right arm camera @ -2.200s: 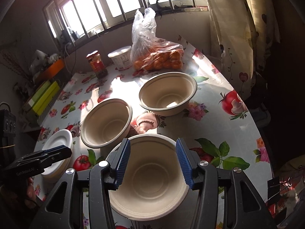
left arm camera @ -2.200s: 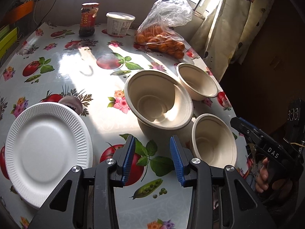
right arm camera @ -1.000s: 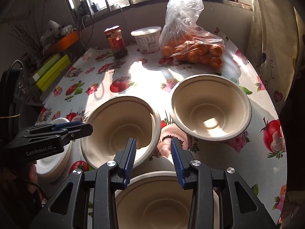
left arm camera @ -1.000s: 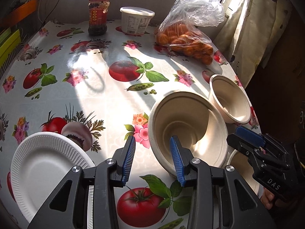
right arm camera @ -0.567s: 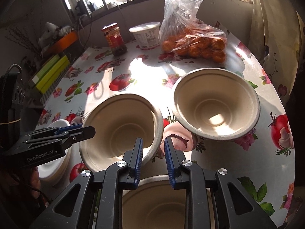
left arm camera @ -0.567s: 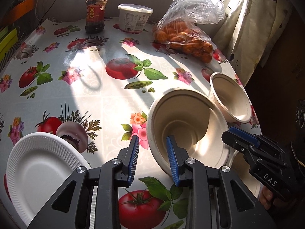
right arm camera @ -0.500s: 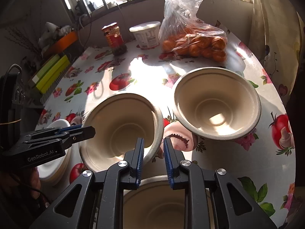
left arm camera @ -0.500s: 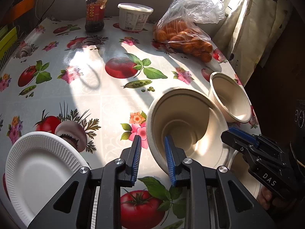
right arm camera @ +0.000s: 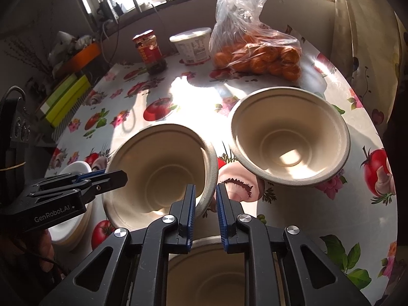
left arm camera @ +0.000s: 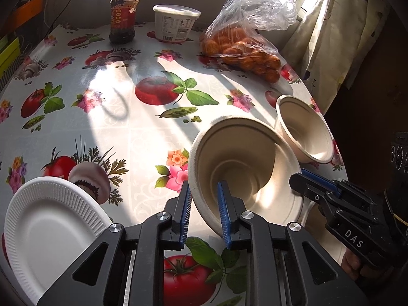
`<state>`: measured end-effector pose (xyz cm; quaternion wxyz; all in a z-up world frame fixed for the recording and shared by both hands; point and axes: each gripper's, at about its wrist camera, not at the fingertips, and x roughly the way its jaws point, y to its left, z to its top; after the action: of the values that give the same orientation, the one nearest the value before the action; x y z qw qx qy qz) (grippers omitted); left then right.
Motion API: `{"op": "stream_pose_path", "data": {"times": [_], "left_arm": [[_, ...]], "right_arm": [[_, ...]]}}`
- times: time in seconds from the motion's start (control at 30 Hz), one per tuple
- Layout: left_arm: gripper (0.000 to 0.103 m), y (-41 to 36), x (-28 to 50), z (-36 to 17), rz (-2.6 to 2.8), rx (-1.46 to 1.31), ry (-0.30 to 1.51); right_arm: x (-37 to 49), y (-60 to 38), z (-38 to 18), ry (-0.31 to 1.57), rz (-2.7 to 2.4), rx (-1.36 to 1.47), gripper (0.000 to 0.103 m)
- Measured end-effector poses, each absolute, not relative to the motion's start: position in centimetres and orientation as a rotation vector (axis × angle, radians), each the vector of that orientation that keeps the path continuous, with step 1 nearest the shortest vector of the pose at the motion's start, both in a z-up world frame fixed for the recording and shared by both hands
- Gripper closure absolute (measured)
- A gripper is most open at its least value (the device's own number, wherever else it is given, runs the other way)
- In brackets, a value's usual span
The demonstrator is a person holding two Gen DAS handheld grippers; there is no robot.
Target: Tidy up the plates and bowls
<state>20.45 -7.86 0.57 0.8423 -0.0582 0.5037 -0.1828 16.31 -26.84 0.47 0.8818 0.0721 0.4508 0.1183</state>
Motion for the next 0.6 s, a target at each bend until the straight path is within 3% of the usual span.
{"op": "stream_pose_path", "data": {"times": [0.6], "left_arm": [[0.081, -7.68, 19.88, 1.53, -0.380, -0.111, 1.036]], "right_arm": [[15.76, -26.82, 1.36, 0.910, 0.243, 0.169, 0.087]]}}
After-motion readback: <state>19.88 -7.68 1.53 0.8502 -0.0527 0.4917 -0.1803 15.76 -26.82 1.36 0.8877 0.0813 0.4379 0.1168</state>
